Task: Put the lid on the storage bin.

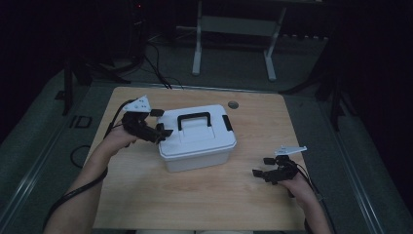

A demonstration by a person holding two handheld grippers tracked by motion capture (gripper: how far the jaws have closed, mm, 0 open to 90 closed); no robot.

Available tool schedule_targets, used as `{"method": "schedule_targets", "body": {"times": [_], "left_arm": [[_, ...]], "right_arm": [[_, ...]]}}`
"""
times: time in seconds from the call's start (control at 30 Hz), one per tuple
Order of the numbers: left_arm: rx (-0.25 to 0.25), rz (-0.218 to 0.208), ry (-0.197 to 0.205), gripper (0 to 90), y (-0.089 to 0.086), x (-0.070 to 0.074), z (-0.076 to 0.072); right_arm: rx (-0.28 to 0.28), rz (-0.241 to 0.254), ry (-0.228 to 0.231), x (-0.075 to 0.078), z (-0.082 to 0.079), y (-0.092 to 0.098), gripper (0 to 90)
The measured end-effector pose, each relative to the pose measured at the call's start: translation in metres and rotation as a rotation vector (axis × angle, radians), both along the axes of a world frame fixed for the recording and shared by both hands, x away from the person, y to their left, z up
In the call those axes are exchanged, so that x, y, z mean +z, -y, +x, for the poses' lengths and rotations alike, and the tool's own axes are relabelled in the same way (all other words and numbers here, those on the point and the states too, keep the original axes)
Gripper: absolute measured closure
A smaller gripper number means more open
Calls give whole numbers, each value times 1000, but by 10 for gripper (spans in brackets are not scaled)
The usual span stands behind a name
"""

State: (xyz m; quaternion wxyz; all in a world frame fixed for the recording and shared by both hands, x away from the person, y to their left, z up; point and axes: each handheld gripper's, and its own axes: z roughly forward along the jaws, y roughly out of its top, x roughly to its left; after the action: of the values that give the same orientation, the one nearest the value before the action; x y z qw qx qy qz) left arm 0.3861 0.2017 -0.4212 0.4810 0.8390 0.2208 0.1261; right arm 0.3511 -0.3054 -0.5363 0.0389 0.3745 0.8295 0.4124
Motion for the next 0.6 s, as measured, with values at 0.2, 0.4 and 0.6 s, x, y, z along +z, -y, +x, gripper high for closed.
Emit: {"method": "schedule_targets", "body": {"times": [0.2, 0.4, 0.6], "left_arm": [[33, -41, 12, 138, -23, -13, -16], [56, -34, 12, 138, -43, -25, -33], [74, -32, -10, 138, -58, -42, -48]], "right_arm": [[-7, 3, 1, 1, 0, 1, 144], [-13, -2, 9, 2, -2, 2, 145], [-23, 6, 12, 0, -3, 5, 144]]}}
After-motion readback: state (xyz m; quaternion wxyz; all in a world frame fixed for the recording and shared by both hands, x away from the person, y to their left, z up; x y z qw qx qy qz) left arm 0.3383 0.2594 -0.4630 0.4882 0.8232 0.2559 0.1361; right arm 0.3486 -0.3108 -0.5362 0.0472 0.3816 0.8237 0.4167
